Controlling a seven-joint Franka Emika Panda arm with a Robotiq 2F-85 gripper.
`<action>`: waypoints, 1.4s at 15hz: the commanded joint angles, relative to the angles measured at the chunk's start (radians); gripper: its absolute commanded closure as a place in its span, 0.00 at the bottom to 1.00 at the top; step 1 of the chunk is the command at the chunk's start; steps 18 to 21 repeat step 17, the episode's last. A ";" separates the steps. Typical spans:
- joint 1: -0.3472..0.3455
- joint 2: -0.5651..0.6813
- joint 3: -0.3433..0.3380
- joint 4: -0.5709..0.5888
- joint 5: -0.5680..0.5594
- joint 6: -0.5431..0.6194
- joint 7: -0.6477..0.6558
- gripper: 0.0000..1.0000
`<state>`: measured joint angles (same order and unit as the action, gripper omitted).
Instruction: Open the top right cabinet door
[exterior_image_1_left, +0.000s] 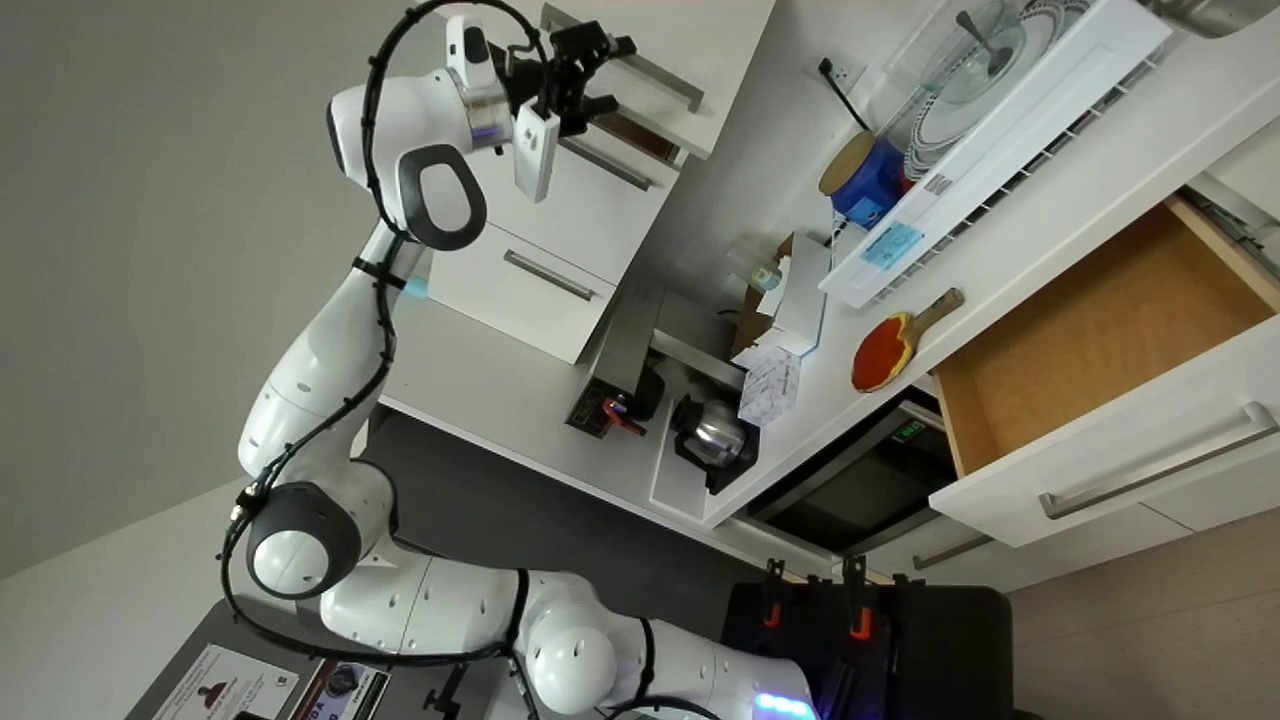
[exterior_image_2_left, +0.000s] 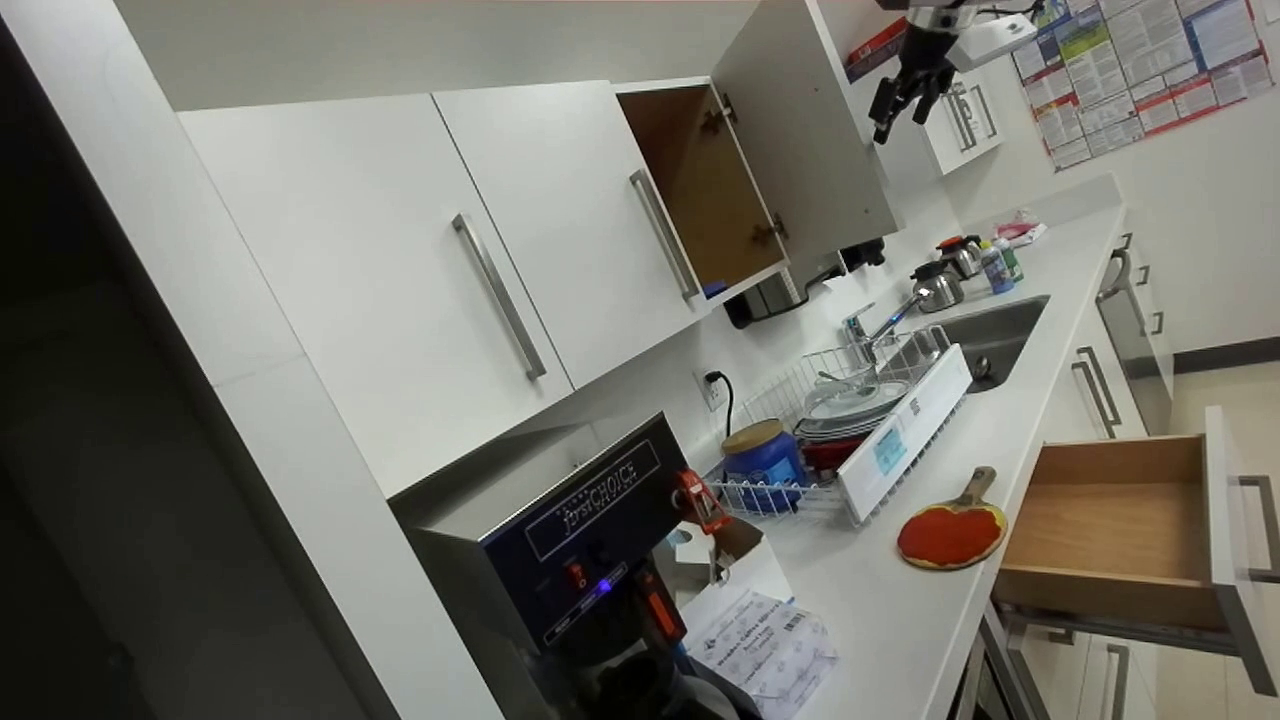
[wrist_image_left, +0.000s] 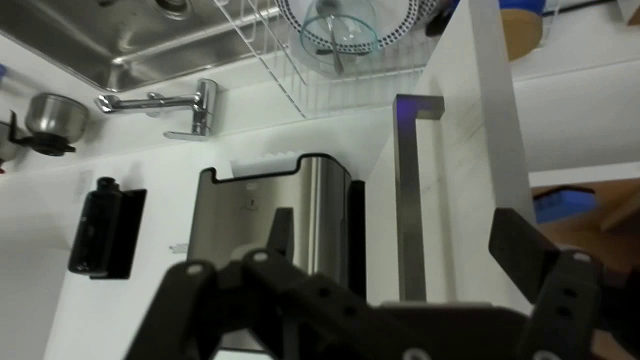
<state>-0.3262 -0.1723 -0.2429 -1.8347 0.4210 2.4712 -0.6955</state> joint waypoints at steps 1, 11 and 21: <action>0.017 -0.117 0.005 -0.114 -0.255 -0.007 0.189 0.00; 0.185 -0.150 0.042 -0.236 -0.406 -0.082 0.280 0.00; 0.211 -0.124 0.078 -0.286 -0.447 -0.074 0.348 0.00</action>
